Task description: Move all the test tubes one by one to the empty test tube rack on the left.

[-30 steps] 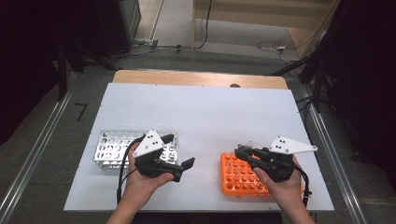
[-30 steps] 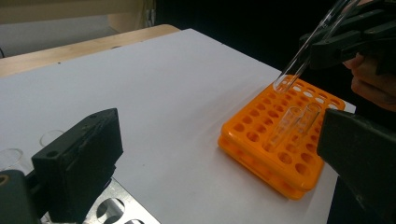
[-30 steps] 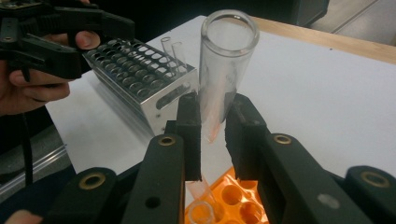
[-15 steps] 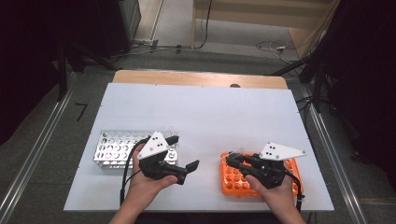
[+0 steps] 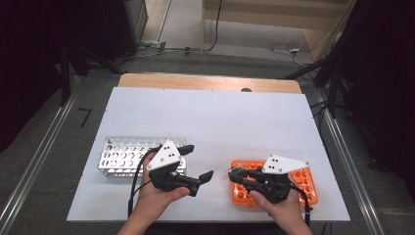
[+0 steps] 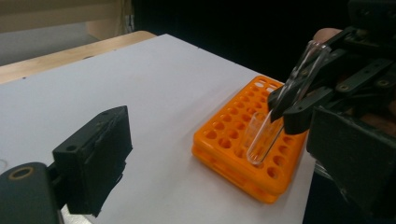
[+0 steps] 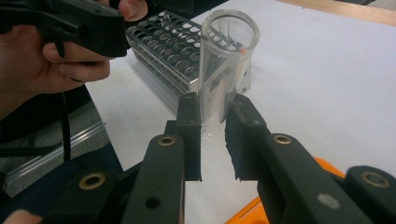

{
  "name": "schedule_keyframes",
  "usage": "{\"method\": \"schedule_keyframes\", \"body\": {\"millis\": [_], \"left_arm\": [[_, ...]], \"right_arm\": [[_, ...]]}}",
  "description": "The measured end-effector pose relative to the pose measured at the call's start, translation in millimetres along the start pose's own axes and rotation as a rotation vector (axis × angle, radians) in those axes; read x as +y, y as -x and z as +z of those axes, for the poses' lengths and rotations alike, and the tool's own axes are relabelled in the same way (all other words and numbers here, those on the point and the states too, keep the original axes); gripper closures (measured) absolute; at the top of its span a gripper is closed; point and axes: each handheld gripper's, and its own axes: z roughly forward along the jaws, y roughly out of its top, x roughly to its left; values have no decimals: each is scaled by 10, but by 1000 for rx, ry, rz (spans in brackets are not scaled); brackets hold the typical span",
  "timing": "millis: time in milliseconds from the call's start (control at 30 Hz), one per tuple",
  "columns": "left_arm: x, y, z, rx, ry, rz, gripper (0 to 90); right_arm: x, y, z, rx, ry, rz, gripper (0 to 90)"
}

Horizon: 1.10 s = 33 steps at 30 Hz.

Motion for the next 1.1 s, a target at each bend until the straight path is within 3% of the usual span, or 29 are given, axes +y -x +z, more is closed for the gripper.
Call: {"method": "schedule_keyframes", "body": {"millis": [433,867,1100], "left_arm": [[77,186,51,-115,22,12,243],[58,356,195,-133,-23,63,511],[40,414,249,-140,-37,92,594]], "right_arm": [[-21,-92,105,28,-44,-25,738],[-30,-151,179,52,-71,-42,738],[-29,-186,204,73,-86,-55,738]]}}
